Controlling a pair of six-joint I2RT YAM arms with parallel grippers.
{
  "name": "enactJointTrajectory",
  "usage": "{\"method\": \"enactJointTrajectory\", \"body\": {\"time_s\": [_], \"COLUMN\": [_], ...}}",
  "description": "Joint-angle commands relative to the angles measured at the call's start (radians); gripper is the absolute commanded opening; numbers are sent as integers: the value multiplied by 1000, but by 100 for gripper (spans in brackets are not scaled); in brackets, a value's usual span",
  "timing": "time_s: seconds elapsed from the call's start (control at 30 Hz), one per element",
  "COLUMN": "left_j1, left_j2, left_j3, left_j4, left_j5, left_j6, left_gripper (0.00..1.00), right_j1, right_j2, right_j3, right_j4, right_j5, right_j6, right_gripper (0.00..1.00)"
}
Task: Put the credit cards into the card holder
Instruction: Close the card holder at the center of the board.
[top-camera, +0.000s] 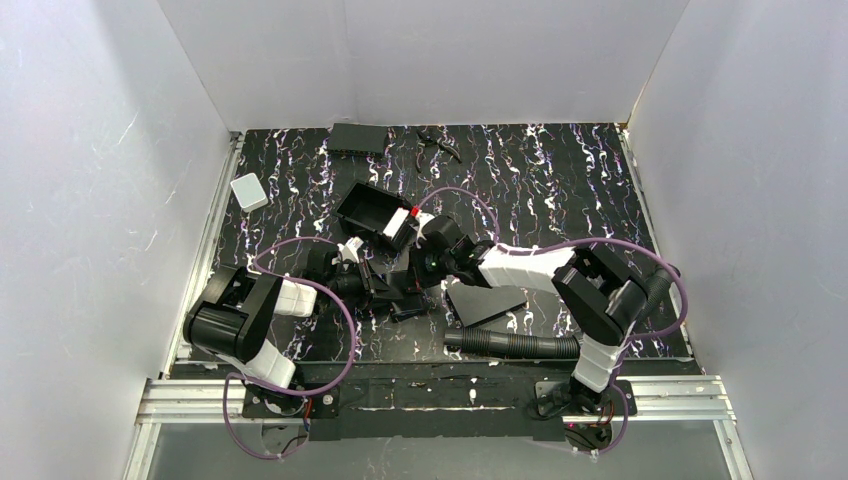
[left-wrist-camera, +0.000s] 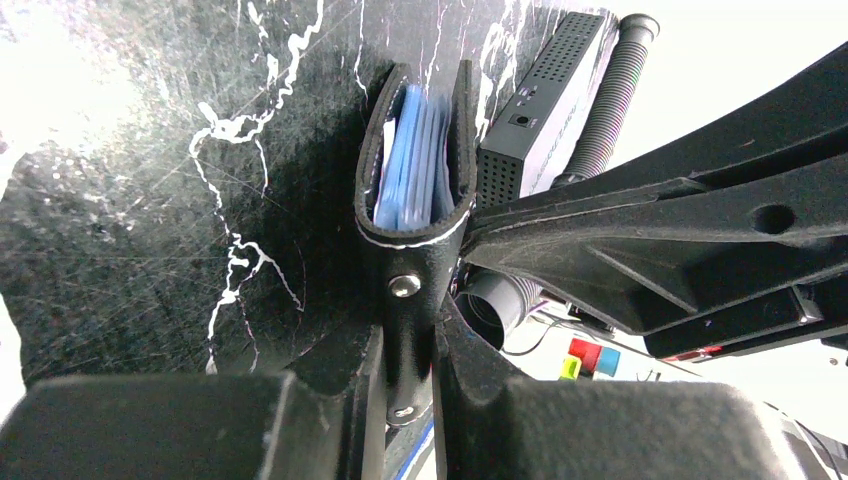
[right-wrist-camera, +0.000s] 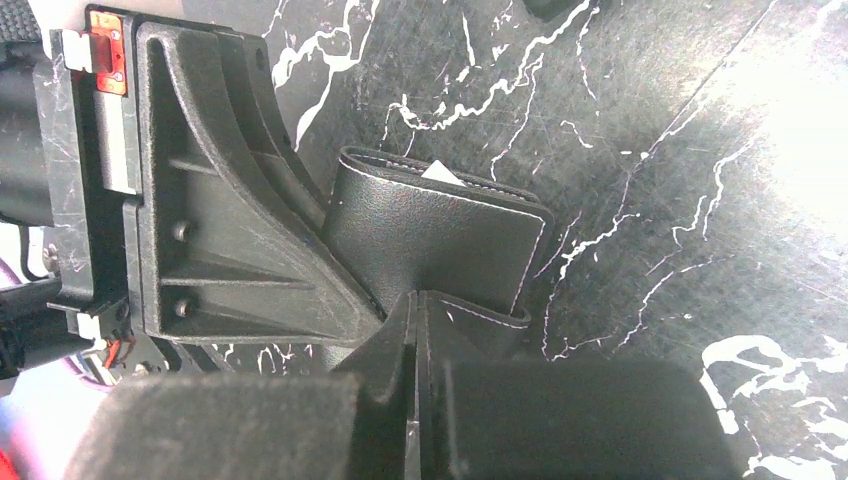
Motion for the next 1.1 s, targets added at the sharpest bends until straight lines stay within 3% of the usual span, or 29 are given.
{"method": "enactJointTrajectory", "body": {"time_s": [0.0, 0.4, 0.67, 0.87, 1.07], "left_j1": [-6, -5, 2, 1, 1], "left_j2": [19, 39, 44, 51, 62], "left_j3": [-18, -32, -41, -45, -44], "left_j4": [-54, -12, 6, 20, 30], "left_j5": [-50, -54, -52, -47, -35], "left_j6": [25, -8, -17, -25, -24], "left_gripper": [0, 0, 0, 0, 0], "right_j1": [15, 13, 0, -79, -116], "right_j2": [21, -9, 40, 158, 272], "right_j3": [-87, -365, -453, -490, -421], "right_j4": [80, 383, 488, 655, 589], "right_j5": [-25, 61, 82, -21, -113], "right_j6": [64, 192, 199, 272, 306], "right_gripper": [1, 1, 1, 1, 1]}}
